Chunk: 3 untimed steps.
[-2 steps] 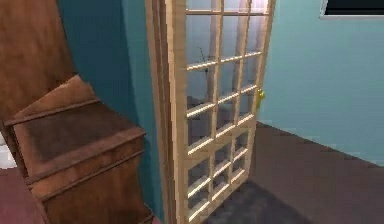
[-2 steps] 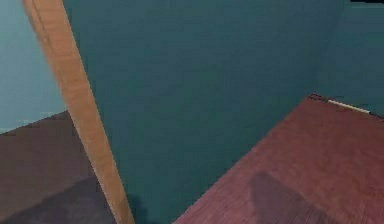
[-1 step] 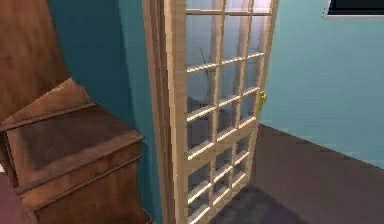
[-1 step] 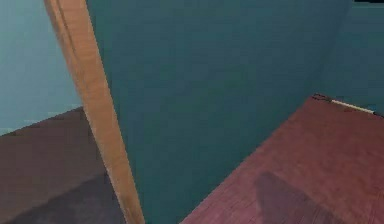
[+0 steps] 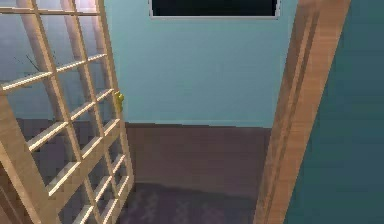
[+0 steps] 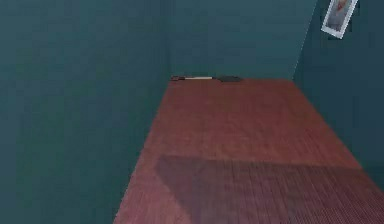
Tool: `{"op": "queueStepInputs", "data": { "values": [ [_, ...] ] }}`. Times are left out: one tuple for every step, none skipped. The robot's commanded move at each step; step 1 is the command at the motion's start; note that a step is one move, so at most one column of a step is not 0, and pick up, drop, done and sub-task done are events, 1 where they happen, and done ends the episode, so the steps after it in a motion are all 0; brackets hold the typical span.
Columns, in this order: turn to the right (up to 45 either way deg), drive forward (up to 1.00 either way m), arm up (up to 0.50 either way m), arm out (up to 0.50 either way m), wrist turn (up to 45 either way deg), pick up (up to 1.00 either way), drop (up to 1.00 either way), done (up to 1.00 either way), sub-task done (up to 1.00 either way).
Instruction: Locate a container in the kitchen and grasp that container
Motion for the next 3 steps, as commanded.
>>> {"op": "queueStepInputs", "data": {
  "values": [
    [0.0, 0.45, 0.0, 0.0, 0.0, 0.0, 0.0, 0.0, 0.0],
    [-6.0, 0.0, 0.0, 0.0, 0.0, 0.0, 0.0, 0.0, 0.0],
    [-3.0, 0.0, 0.0, 0.0, 0.0, 0.0, 0.0, 0.0, 0.0]
  ]
}}
